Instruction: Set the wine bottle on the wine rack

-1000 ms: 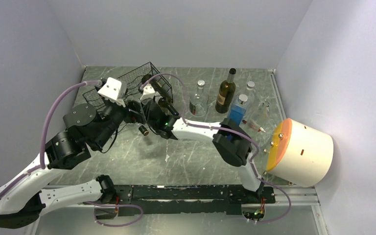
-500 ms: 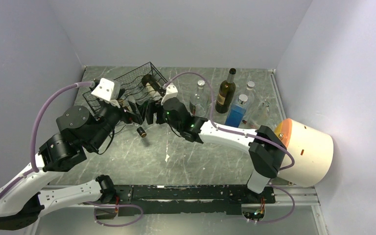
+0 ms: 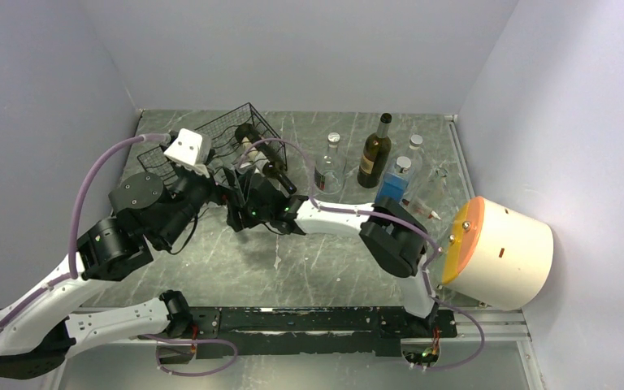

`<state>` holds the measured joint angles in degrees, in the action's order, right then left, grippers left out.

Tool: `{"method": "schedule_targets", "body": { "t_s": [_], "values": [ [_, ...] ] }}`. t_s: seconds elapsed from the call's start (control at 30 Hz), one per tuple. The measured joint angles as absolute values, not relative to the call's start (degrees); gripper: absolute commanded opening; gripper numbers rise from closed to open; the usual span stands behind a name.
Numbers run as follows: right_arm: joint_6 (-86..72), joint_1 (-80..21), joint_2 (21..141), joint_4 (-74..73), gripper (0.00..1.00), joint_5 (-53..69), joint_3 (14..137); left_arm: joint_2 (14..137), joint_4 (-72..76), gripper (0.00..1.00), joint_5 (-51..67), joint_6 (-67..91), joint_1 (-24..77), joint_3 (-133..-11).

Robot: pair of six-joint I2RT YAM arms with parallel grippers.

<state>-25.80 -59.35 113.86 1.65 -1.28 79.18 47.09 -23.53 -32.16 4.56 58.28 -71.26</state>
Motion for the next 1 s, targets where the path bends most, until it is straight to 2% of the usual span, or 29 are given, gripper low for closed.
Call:
{"method": "schedule_targets", "body": {
  "t_s": [0.47,0.9,0.93,1.0],
  "values": [
    [-27.18,-59.64,120.16,-0.3,0.26,-1.91,83.99,46.76,-23.64,0.97,-32.16,5.19,58.28,-70.78],
    [-26.74,-59.53,123.02,-0.05,0.25,-3.05,87.61,46.76,-23.66,0.97,-32.16,5.17,58.28,-70.78],
    [-26.74,-59.48,123.46,-0.1,0.26,-3.25,88.18,46.76,-23.64,0.97,-32.16,5.19,58.28,-70.78],
    [-26.74,-59.44,124.07,-0.86,0.36,-3.44,89.21,46.76,-23.66,0.97,-32.18,5.17,58.28,-70.78]
  ]
}}
